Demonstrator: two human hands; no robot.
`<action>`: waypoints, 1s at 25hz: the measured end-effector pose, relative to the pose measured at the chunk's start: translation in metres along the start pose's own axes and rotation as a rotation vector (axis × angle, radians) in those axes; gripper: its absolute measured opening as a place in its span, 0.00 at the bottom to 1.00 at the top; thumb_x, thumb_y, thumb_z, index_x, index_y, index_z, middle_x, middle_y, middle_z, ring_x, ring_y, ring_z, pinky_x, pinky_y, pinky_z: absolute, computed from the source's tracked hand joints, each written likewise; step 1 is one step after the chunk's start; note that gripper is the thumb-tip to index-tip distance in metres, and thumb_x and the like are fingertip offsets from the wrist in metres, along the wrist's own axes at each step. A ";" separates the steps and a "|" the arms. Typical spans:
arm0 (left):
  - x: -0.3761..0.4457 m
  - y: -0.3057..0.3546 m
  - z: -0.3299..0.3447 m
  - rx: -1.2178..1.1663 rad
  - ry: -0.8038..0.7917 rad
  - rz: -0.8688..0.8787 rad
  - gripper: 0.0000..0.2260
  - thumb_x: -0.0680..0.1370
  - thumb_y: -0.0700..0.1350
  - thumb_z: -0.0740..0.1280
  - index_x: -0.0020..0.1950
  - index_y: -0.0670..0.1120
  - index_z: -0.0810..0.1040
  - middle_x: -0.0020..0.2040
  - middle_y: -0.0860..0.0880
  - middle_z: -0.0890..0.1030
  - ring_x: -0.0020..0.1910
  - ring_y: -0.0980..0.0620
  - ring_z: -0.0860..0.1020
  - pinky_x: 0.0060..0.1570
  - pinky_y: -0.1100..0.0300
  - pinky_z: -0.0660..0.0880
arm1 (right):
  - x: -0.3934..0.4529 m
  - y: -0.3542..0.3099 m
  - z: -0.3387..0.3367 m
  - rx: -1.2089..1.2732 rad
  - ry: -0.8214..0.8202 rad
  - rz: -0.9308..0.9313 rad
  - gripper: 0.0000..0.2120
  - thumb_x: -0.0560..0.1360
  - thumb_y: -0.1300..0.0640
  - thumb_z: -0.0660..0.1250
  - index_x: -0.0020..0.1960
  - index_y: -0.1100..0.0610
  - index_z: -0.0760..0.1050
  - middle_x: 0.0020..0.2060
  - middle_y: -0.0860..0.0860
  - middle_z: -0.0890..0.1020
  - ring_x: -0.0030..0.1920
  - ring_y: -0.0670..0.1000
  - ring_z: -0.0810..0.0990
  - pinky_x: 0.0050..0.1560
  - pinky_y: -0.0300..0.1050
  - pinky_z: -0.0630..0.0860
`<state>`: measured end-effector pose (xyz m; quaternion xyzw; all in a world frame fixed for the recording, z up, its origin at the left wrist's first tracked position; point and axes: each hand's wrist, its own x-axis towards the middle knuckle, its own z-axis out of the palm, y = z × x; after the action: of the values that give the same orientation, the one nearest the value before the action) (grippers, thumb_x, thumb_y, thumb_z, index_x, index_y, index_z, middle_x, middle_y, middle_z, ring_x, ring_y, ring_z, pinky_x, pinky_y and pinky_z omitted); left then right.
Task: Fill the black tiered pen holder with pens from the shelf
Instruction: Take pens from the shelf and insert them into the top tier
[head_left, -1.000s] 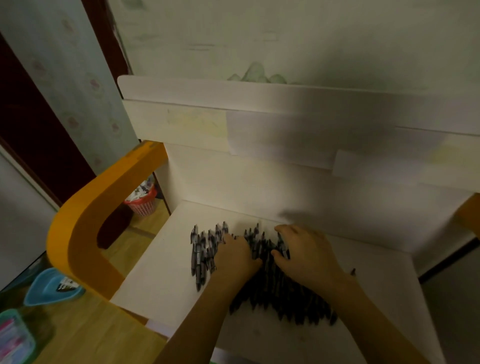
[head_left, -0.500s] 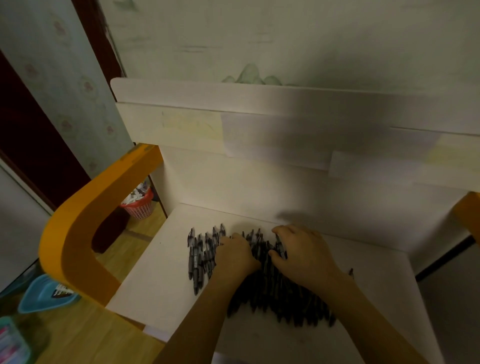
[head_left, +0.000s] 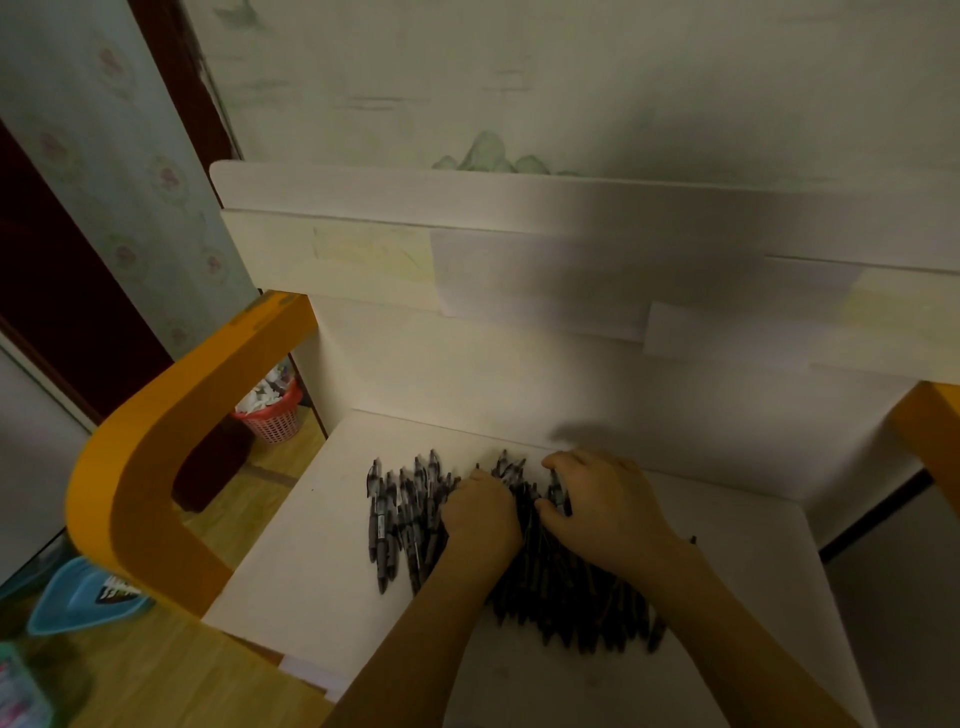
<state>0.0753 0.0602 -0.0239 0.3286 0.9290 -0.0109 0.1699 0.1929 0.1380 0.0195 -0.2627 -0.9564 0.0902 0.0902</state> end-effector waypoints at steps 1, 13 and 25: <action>0.001 0.001 -0.001 0.019 0.003 0.001 0.27 0.76 0.49 0.69 0.68 0.36 0.64 0.63 0.41 0.74 0.60 0.45 0.76 0.53 0.53 0.77 | 0.000 0.001 -0.001 -0.001 0.001 0.002 0.22 0.75 0.42 0.61 0.67 0.48 0.71 0.59 0.46 0.78 0.58 0.50 0.76 0.60 0.46 0.69; 0.001 -0.001 0.007 -0.145 0.024 0.000 0.28 0.79 0.45 0.65 0.73 0.34 0.56 0.63 0.42 0.77 0.58 0.45 0.79 0.53 0.51 0.76 | -0.003 0.007 -0.013 -0.019 -0.004 0.027 0.20 0.76 0.43 0.61 0.65 0.48 0.72 0.59 0.46 0.78 0.58 0.49 0.76 0.61 0.47 0.68; -0.019 -0.041 -0.023 -0.444 0.169 0.240 0.03 0.82 0.40 0.58 0.54 0.42 0.65 0.40 0.46 0.75 0.36 0.48 0.73 0.34 0.55 0.70 | -0.005 0.006 -0.031 -0.023 -0.012 0.049 0.21 0.76 0.44 0.60 0.67 0.48 0.71 0.60 0.46 0.77 0.59 0.49 0.75 0.61 0.48 0.68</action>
<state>0.0566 0.0199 0.0006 0.3909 0.8738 0.2411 0.1596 0.2064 0.1445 0.0473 -0.2863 -0.9512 0.0829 0.0793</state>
